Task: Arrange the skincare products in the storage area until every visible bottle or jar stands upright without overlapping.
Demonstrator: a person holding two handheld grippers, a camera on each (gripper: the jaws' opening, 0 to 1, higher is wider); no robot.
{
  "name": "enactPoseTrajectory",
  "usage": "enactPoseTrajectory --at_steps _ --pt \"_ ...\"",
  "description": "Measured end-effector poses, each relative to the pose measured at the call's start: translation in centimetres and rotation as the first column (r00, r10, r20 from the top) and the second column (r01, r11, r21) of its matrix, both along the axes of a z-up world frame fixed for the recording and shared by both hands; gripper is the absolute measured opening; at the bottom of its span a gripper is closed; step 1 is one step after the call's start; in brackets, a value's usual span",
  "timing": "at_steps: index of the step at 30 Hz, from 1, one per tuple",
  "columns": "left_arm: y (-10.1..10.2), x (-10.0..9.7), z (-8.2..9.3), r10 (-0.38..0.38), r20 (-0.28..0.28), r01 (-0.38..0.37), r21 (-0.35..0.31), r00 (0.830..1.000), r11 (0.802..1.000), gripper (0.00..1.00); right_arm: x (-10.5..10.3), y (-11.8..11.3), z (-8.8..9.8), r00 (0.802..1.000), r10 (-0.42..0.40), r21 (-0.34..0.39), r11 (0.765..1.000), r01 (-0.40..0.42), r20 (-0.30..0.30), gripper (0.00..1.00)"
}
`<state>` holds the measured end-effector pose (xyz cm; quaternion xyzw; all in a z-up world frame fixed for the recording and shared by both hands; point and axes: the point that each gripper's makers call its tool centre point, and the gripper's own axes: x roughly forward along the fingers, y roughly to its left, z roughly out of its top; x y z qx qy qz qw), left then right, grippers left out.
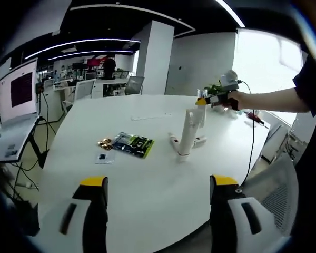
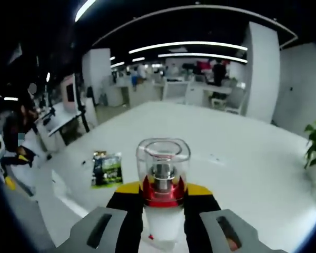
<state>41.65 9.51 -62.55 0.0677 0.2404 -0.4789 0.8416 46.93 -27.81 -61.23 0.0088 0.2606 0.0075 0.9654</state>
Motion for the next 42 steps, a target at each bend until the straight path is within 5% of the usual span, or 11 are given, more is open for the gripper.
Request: enactPoseTrajectory --at_steps 14,25,33,42 --pt "-0.7 -3.0 -0.1 -0.134 0.015 0.133 0.044 0.991 0.99 0.86 -4.7 2.7 1.7 0.998 0.049 -0.002 0.999 -0.049 0.034 0.21" --pt "-2.3 -5.6 1.0 -0.275 0.033 0.274 0.035 0.961 0.961 0.99 -8.5 7.5 2.7 0.984 0.173 -0.011 0.985 -0.173 0.05 0.21" --pt "-2.6 -7.2 1.4 -0.342 0.028 0.341 0.04 0.939 0.939 0.99 -10.7 12.0 3.1 0.961 0.27 0.0 0.963 -0.27 0.064 0.21" --pt "-3.1 -9.9 2.5 -0.448 -0.008 0.447 -0.013 0.894 0.894 0.99 -12.6 18.4 3.0 0.896 0.434 0.033 0.898 -0.438 0.091 0.21"
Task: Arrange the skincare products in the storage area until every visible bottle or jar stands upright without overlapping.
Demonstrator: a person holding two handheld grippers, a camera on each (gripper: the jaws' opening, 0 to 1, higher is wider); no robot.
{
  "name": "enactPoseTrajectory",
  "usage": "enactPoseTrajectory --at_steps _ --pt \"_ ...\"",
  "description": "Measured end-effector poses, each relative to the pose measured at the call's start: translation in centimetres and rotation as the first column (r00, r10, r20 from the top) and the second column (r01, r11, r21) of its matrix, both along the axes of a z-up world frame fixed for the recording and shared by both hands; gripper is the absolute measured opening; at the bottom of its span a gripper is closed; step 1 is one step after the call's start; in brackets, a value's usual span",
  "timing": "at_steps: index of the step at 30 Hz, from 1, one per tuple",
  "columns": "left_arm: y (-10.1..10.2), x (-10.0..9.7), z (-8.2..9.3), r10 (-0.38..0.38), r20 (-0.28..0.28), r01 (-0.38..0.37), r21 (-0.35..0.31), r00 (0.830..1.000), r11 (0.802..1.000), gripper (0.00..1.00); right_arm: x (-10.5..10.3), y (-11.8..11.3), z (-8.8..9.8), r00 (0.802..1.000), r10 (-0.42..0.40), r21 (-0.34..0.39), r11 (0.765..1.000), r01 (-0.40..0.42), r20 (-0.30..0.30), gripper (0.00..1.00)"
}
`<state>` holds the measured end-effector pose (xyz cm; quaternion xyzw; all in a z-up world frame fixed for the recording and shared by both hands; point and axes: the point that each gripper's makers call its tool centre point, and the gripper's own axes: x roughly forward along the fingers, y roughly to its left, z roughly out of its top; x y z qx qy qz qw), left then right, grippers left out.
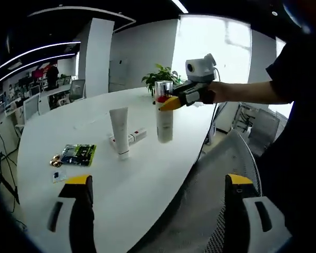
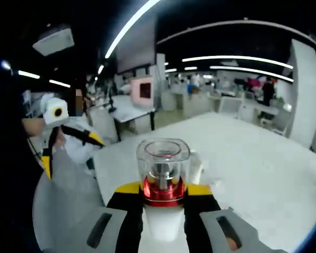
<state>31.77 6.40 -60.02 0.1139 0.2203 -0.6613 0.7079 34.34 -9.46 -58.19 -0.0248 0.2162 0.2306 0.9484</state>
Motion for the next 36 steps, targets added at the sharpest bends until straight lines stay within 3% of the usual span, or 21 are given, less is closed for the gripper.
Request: enactPoseTrajectory --at_steps 11,17,26,29,36 --pt "-1.5 -0.9 2.1 -0.05 -0.021 0.048 -0.071 0.999 0.996 0.95 -1.7 5.6 -0.1 0.985 0.172 0.023 0.985 -0.172 0.015 0.21" --pt "-2.8 -0.9 3.9 -0.098 -0.016 0.095 -0.116 0.995 0.989 0.89 -2.6 8.2 -0.1 0.96 0.279 0.017 0.96 -0.279 0.018 0.21" --pt "-4.7 -1.7 6.4 -0.169 -0.023 0.161 -0.206 0.985 0.965 0.73 -3.8 11.6 0.6 0.917 0.396 0.043 0.916 -0.398 0.038 0.21" --pt "-5.3 -1.7 6.4 -0.179 -0.003 0.174 -0.202 0.984 0.964 0.65 -3.8 12.3 0.7 0.906 0.422 0.035 0.905 -0.423 0.043 0.21" --pt "-6.1 -1.6 6.9 -0.201 0.025 0.201 -0.216 0.979 0.955 0.56 -3.7 13.2 0.7 0.887 0.458 0.031 0.887 -0.46 0.047 0.21"
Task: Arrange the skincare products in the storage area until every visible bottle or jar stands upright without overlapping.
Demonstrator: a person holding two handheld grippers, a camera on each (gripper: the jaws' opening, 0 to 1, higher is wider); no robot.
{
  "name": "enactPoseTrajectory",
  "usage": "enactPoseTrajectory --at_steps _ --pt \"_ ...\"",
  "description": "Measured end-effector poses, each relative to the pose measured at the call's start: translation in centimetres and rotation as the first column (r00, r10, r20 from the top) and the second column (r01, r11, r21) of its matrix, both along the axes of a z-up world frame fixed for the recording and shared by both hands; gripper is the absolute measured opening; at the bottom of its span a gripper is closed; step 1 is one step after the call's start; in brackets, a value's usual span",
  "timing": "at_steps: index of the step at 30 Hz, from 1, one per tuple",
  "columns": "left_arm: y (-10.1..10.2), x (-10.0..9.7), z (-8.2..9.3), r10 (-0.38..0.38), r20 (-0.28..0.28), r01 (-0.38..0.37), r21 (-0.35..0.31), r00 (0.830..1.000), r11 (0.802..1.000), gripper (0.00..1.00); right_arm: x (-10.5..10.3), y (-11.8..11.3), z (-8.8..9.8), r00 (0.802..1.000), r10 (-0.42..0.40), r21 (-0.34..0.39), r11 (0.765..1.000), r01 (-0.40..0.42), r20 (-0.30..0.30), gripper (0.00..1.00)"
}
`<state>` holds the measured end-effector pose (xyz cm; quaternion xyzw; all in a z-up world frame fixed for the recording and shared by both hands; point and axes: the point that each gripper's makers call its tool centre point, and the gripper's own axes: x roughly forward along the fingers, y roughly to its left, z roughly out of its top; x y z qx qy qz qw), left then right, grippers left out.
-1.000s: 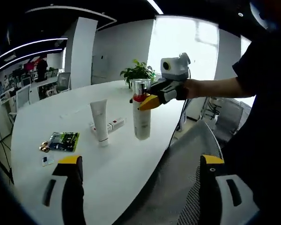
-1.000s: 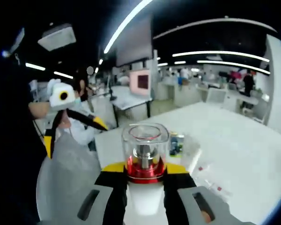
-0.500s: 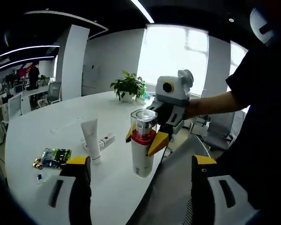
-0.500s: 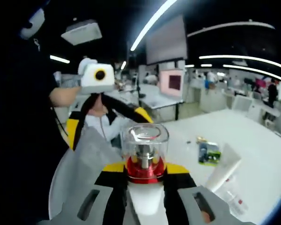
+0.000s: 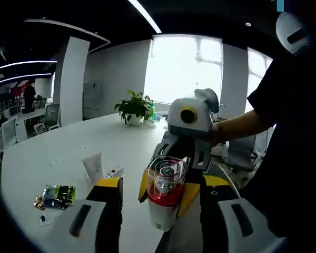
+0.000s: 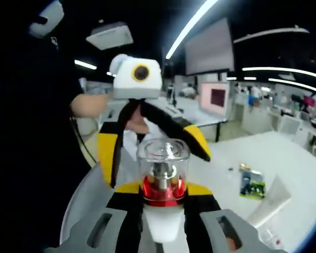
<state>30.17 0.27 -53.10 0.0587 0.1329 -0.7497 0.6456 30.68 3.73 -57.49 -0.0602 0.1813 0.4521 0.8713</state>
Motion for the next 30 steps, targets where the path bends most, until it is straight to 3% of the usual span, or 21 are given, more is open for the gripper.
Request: enactPoseTrajectory --at_steps 4,11,21,30 --pt "-0.2 0.2 0.0 -0.004 0.01 0.004 0.001 1.0 1.0 0.48 0.0 0.3 0.1 1.0 0.015 0.006 1.0 -0.015 0.001 0.21" --pt "-0.5 0.2 0.4 -0.009 0.008 0.009 -0.027 1.0 1.0 0.49 0.3 1.0 0.5 0.999 0.051 0.024 0.998 -0.051 0.007 0.21" --pt "-0.4 0.3 2.1 -0.038 -0.029 0.035 -0.105 0.999 0.994 0.35 0.6 1.5 2.5 0.994 0.109 0.126 0.986 -0.111 0.024 0.21" --pt "-0.8 0.8 2.3 -0.041 -0.016 0.039 -0.098 0.999 0.994 0.35 1.0 1.4 2.8 0.994 0.108 0.118 0.987 -0.11 0.02 0.22"
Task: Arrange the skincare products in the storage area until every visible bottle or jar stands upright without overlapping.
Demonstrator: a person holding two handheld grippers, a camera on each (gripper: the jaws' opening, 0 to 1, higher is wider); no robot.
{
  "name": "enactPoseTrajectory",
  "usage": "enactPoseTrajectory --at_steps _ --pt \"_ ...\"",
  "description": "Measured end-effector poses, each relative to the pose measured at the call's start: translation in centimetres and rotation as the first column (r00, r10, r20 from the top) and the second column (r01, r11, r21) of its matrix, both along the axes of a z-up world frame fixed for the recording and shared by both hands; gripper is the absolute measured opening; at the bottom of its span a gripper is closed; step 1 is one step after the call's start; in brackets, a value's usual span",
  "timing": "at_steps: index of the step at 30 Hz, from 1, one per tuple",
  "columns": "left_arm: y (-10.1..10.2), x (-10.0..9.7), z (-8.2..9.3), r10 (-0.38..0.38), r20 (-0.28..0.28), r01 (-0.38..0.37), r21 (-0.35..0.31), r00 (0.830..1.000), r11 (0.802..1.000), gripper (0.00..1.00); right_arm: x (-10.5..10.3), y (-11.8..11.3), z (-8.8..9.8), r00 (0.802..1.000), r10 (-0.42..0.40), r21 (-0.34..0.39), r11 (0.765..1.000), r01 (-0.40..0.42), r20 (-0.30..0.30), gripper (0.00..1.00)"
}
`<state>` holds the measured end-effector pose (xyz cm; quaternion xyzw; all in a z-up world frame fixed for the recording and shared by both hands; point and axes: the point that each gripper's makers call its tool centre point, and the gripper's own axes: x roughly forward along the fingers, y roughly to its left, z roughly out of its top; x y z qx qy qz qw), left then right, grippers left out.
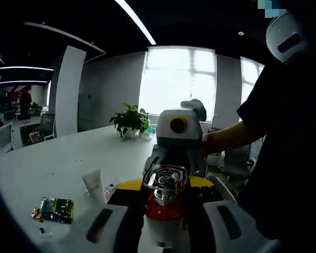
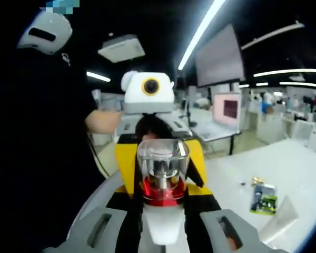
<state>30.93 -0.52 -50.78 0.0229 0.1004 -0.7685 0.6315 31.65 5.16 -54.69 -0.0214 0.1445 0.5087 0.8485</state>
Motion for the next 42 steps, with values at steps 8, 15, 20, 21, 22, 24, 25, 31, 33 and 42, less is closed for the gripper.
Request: enactPoseTrajectory --at_steps 8,15,20,21,22,24,25,31,33,42 --pt "-0.3 1.1 0.2 0.011 -0.077 -0.014 -0.029 0.997 0.999 0.34 0.8 -0.5 0.3 0.999 -0.03 0.014 0.999 0.03 -0.027 0.23" --pt "-0.5 2.2 -0.1 0.019 -0.153 -0.024 -0.03 0.988 0.999 0.34 1.7 -0.9 0.1 0.996 -0.06 0.03 0.998 0.062 -0.06 0.23" --pt "-0.8 2.6 -0.1 0.02 -0.166 -0.025 -0.027 0.986 0.999 0.34 2.1 -1.1 0.0 0.994 -0.078 0.039 0.996 0.081 -0.073 0.23" --pt "-0.9 2.7 -0.2 0.02 -0.164 -0.024 -0.022 0.986 0.999 0.34 2.2 -1.1 0.0 0.994 -0.081 0.036 0.996 0.084 -0.076 0.23" --pt "-1.0 2.7 -0.3 0.019 -0.161 -0.023 -0.019 0.987 1.0 0.34 2.2 -1.1 -0.1 0.994 -0.083 0.035 0.996 0.086 -0.078 0.23" --pt "-1.1 2.8 -0.4 0.016 -0.157 -0.019 -0.013 0.987 1.0 0.34 2.3 -1.2 -0.2 0.992 -0.089 0.034 0.995 0.092 -0.089 0.23" --pt "-1.2 2.8 -0.5 0.015 -0.157 -0.017 -0.011 0.988 1.0 0.34 2.3 -1.2 -0.3 0.991 -0.092 0.038 0.995 0.096 -0.098 0.23" --pt "-1.4 2.9 -0.5 0.006 -0.145 -0.008 -0.008 0.989 1.0 0.34 2.1 -1.1 -1.5 0.987 -0.102 0.012 0.994 0.104 -0.127 0.28" --pt "-1.5 2.9 -0.6 0.003 -0.134 -0.004 -0.004 0.991 1.0 0.34 2.0 -1.3 -2.1 0.985 -0.105 -0.002 0.994 0.106 -0.134 0.29" --pt "-1.8 2.9 -0.2 -0.013 -0.076 0.014 0.009 0.997 1.0 0.34 2.1 -2.3 -3.5 0.982 -0.132 -0.068 0.99 0.124 -0.137 0.23"
